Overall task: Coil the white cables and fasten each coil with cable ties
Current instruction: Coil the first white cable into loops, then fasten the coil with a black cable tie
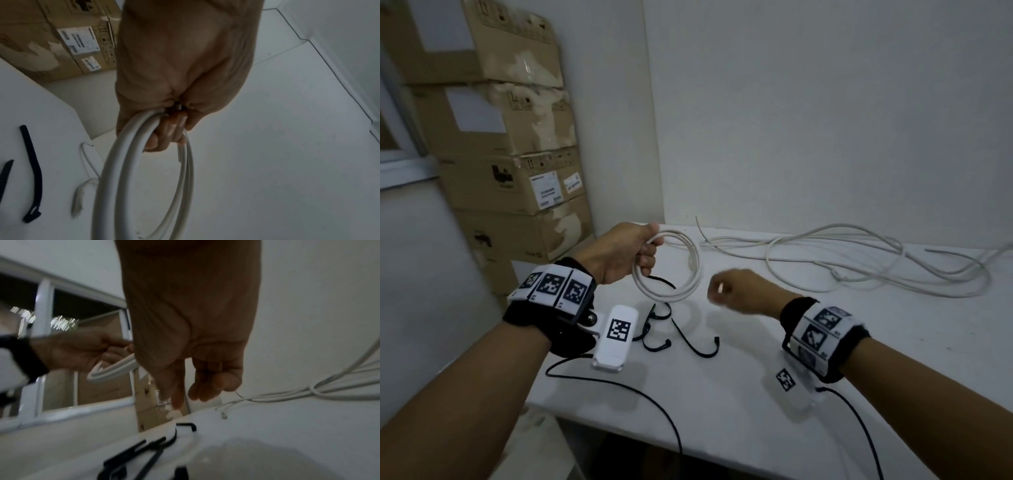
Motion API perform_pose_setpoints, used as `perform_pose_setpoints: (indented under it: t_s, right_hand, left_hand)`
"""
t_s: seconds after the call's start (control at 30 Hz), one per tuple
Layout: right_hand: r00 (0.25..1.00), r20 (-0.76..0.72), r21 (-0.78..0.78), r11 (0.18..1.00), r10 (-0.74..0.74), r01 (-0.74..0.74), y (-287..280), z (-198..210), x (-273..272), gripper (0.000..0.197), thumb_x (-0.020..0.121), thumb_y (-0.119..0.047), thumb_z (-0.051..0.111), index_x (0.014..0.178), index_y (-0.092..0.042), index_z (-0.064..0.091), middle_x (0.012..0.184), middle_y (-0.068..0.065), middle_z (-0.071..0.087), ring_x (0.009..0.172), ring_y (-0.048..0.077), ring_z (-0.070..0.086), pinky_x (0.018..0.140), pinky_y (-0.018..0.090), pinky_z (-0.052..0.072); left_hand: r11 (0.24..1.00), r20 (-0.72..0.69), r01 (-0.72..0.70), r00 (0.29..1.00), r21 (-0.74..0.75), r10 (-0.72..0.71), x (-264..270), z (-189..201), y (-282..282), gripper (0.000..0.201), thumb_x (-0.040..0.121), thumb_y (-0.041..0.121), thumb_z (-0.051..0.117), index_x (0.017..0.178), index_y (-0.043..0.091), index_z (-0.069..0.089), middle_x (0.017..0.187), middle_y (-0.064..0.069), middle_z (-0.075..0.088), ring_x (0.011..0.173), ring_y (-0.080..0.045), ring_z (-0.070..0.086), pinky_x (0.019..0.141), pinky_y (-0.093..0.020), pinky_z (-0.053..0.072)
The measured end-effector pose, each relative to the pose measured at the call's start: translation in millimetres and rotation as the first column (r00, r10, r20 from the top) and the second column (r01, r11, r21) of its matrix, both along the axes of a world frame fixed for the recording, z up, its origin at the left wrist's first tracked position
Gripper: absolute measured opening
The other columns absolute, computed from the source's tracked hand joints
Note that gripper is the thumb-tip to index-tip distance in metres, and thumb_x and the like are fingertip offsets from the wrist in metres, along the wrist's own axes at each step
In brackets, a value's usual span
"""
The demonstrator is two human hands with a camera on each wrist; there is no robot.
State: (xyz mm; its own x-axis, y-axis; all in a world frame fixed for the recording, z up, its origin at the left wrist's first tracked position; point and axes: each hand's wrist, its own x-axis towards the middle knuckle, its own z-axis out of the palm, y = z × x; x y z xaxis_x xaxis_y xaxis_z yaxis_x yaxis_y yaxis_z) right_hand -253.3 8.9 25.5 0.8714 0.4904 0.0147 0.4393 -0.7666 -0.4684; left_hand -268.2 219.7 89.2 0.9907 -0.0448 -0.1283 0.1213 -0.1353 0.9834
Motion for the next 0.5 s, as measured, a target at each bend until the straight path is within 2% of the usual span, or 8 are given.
perform_pose_setpoints:
  t_s: [0.03,0.1,0.17,0.27,0.3,0.4,0.43,0.5]
  right_hand:
    - [0.998,-0.003,-0.141,0.988,0.069,-0.069,2,-6,-4,0.018,0.092,-0.031,0.057,0.098,-0.016,0.064,0.096,-0.002,0.056,0.083,0.013,0.049,0.071,0.025,0.039]
    - [0.989,-0.088,-0.25,0.958,0.12,-0.138,6,-20,-13,0.027,0.085,-0.039,0.065,0.099,-0.015,0.064,0.096,-0.004,0.049,0.088,0.014,0.047,0.076,0.026,0.037]
    - [0.986,-0.091,-0.31,0.937,0.141,-0.163,10,-31,-17,0.028,0.084,-0.037,0.066,0.098,-0.013,0.063,0.096,-0.001,0.048,0.092,0.02,0.05,0.074,0.028,0.038]
    - [0.984,-0.04,-0.419,0.891,0.176,-0.177,11,-35,-19,0.021,0.089,-0.026,0.061,0.075,-0.01,0.059,0.081,0.001,0.048,0.085,0.026,0.053,0.064,0.026,0.036]
    - [0.983,-0.035,-0.437,0.881,0.182,-0.179,9,-34,-20,0.022,0.089,-0.026,0.06,0.075,-0.01,0.059,0.081,0.002,0.05,0.083,0.025,0.052,0.062,0.026,0.036]
    - [0.979,-0.045,-0.473,0.859,0.2,-0.197,-3,-29,-27,0.03,0.089,-0.03,0.061,0.102,-0.003,0.063,0.1,0.011,0.058,0.091,0.028,0.056,0.07,0.029,0.038]
    - [0.979,-0.05,-0.477,0.856,0.198,-0.198,-8,-29,-28,0.027,0.09,-0.028,0.06,0.1,-0.003,0.062,0.098,0.011,0.058,0.088,0.028,0.055,0.07,0.03,0.038]
    - [0.982,-0.048,-0.469,0.864,0.181,-0.182,-21,-30,-28,0.016,0.089,-0.023,0.059,0.082,-0.008,0.056,0.083,0.005,0.052,0.08,0.024,0.05,0.066,0.029,0.037]
  left_hand:
    - [1.0,0.005,-0.008,1.0,0.007,0.008,0,0,2,0.035,0.104,0.029,0.032,0.08,0.01,0.047,0.044,0.008,0.03,0.038,-0.008,0.032,0.044,-0.023,0.035]
    - [1.0,0.01,-0.011,1.0,0.014,0.011,-1,-2,1,0.035,0.104,0.029,0.032,0.08,0.01,0.046,0.043,0.008,0.03,0.037,-0.008,0.032,0.045,-0.024,0.034]
    - [1.0,0.008,-0.009,1.0,0.022,0.009,-1,-4,-4,0.036,0.104,0.03,0.032,0.079,0.009,0.047,0.044,0.008,0.03,0.037,-0.008,0.032,0.045,-0.024,0.034]
    - [0.999,0.004,0.001,1.0,0.053,-0.001,0,-6,-16,0.037,0.104,0.032,0.032,0.08,0.008,0.048,0.046,0.007,0.03,0.038,-0.008,0.032,0.048,-0.026,0.032]
    - [0.998,0.004,0.004,1.0,0.063,-0.004,1,-6,-19,0.037,0.104,0.032,0.033,0.08,0.008,0.048,0.046,0.007,0.03,0.038,-0.008,0.032,0.049,-0.026,0.032]
    - [0.997,0.008,0.018,1.0,0.074,-0.019,5,-4,-32,0.037,0.104,0.033,0.034,0.081,0.008,0.049,0.047,0.007,0.031,0.039,-0.008,0.032,0.052,-0.027,0.031]
    - [0.997,0.007,0.024,1.0,0.076,-0.025,7,-3,-37,0.036,0.104,0.033,0.034,0.081,0.008,0.049,0.047,0.006,0.031,0.039,-0.008,0.032,0.052,-0.027,0.031]
    - [0.996,0.015,0.038,0.999,0.083,-0.039,10,0,-50,0.036,0.104,0.032,0.034,0.082,0.008,0.05,0.048,0.006,0.031,0.039,-0.009,0.032,0.051,-0.026,0.032]
